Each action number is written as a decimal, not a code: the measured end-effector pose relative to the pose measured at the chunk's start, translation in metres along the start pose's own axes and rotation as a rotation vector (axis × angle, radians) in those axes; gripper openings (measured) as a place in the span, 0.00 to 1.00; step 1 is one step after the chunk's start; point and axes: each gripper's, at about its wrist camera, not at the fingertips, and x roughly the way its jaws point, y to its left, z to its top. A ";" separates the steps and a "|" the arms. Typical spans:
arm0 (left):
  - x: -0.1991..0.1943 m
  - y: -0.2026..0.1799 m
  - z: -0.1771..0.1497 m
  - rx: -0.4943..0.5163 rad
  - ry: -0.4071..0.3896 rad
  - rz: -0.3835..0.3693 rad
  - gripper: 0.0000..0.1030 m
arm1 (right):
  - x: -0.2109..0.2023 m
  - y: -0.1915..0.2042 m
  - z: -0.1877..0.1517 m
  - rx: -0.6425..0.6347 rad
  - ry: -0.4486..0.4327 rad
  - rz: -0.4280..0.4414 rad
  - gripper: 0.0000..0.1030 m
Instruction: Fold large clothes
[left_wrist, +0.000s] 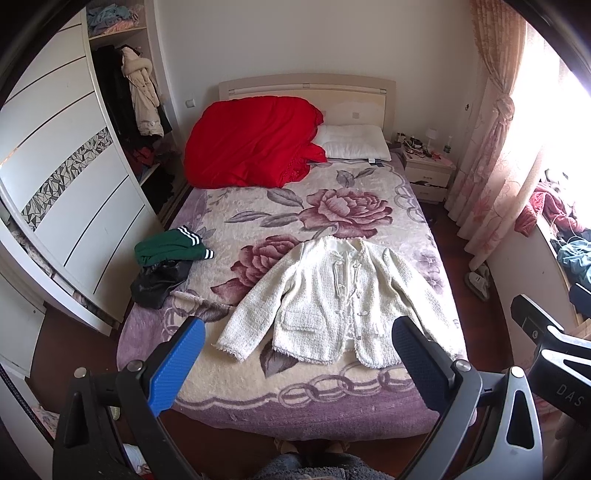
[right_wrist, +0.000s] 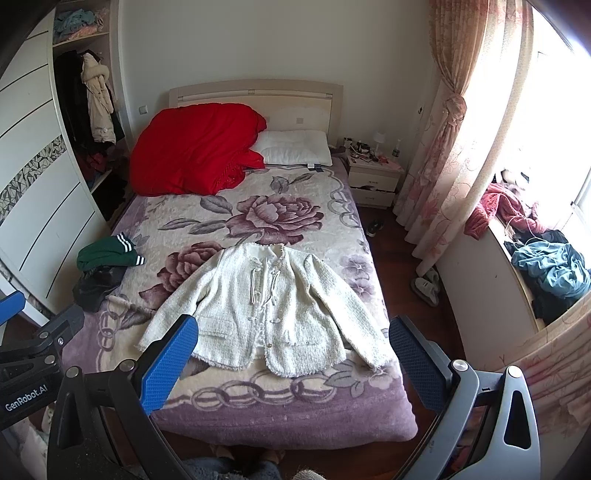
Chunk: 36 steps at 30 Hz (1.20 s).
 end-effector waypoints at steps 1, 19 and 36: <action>0.000 0.000 0.002 0.000 -0.002 0.000 1.00 | 0.000 0.000 -0.001 0.000 0.000 -0.001 1.00; -0.008 0.002 -0.014 -0.003 -0.037 -0.002 1.00 | -0.013 -0.001 0.016 -0.004 -0.012 0.003 1.00; -0.008 0.001 -0.014 -0.003 -0.041 -0.002 1.00 | -0.019 -0.004 0.016 0.000 -0.024 0.005 1.00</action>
